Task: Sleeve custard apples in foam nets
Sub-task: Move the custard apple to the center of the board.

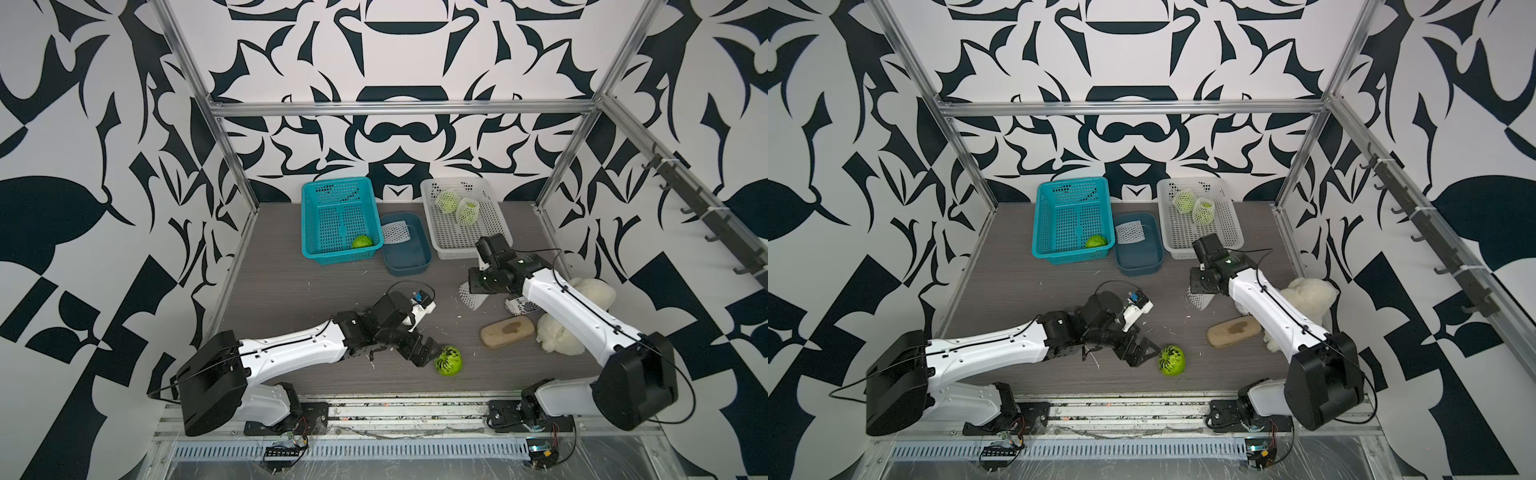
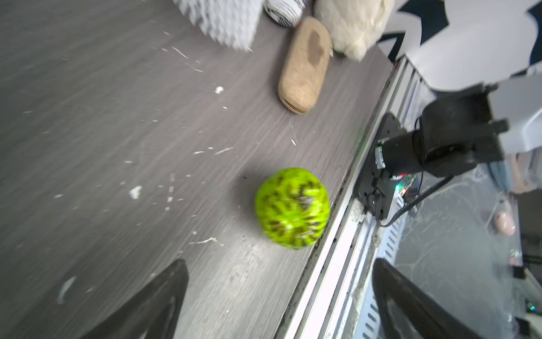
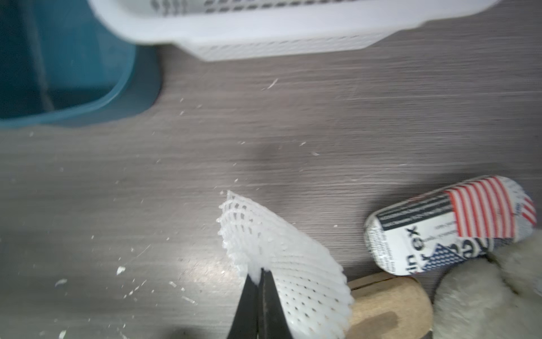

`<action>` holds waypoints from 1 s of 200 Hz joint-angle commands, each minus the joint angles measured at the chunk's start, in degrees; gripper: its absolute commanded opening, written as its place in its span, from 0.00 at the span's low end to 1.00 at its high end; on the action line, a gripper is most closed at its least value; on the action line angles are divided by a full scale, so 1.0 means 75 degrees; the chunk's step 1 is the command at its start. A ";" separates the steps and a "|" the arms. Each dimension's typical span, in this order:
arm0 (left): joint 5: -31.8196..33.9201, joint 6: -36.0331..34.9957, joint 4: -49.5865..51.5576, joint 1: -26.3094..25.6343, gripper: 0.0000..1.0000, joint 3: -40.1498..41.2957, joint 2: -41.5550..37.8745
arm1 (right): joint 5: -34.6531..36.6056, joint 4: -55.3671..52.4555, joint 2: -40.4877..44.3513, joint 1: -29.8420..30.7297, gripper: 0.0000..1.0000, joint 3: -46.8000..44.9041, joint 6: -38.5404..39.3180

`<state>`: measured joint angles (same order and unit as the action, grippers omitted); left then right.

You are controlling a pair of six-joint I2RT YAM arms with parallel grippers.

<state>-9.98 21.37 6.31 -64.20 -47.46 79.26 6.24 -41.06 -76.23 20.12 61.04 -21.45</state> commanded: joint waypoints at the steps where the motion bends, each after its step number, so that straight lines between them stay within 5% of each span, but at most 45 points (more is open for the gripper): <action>1: 0.0317 -0.0386 0.0403 -0.0339 1.00 -0.0470 0.0463 | 0.0023 0.0470 0.0503 -0.0225 0.00 -0.0094 0.0011; 77: 0.1314 -0.0091 0.0542 -0.0474 1.00 -0.1014 0.1674 | -0.0122 0.0447 0.1273 -0.0329 0.00 -0.0491 -0.0022; 162: 0.0846 -0.0394 0.1180 -0.0808 1.00 -0.2044 0.2898 | -0.0239 0.0466 0.1527 -0.0338 0.00 -0.0638 -0.0008; 200: 0.2237 -0.0090 0.1698 -0.0792 1.00 -0.2214 0.3096 | -0.0214 0.0469 0.1620 -0.0339 0.00 -0.0650 0.0006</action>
<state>-0.91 19.68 13.54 -70.50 -63.09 101.14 4.49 -38.68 -65.71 17.72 56.05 -21.47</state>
